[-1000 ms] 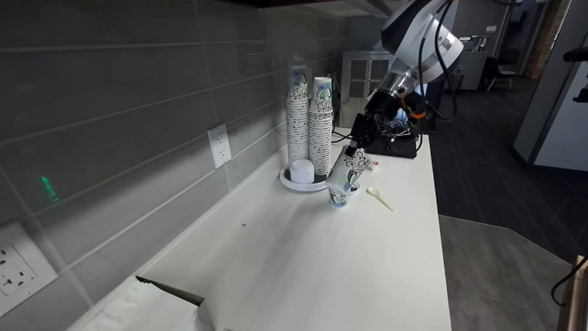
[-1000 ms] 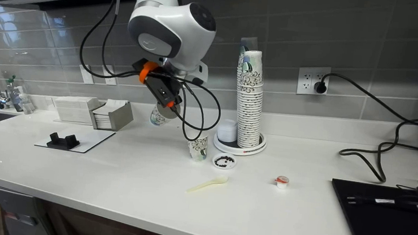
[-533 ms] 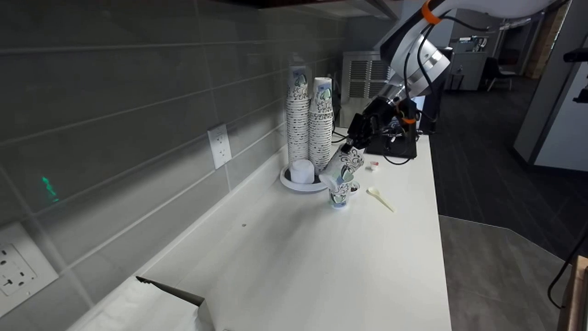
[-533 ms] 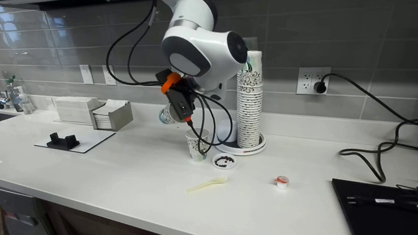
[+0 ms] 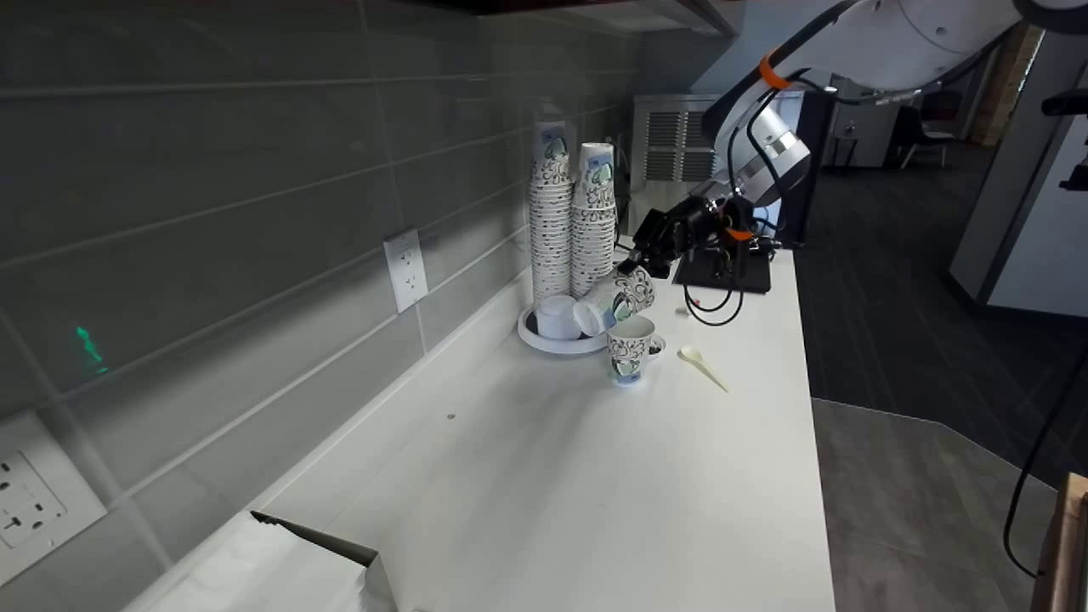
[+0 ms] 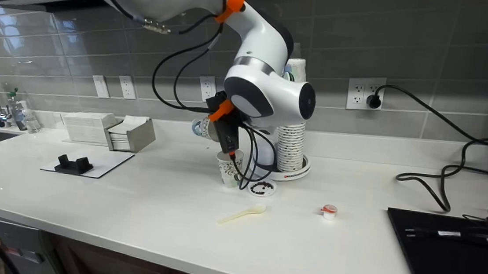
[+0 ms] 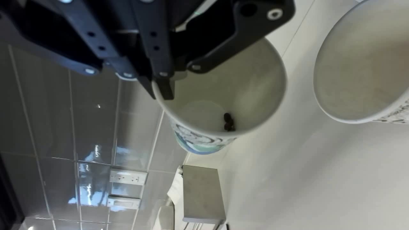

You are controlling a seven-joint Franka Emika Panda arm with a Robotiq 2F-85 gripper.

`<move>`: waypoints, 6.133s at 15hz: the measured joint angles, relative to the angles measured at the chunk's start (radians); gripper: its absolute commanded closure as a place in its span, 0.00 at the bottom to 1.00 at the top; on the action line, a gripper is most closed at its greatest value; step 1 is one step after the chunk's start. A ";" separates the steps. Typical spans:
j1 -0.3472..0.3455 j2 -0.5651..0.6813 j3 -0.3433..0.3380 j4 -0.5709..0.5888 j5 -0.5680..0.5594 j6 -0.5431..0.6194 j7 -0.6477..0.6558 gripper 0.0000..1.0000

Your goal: Pour the contents in the cup into the other cup

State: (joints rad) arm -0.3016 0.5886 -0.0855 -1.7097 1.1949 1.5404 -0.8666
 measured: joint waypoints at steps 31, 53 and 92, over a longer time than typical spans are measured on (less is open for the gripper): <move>-0.088 0.279 -0.001 0.139 0.360 -0.356 0.014 0.99; 0.019 0.204 -0.100 0.148 0.357 -0.314 0.107 0.99; 0.384 -0.280 0.115 -0.285 -0.845 0.810 0.442 0.99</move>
State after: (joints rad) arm 0.0828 0.3090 0.0294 -1.9948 0.3499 2.3506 -0.4246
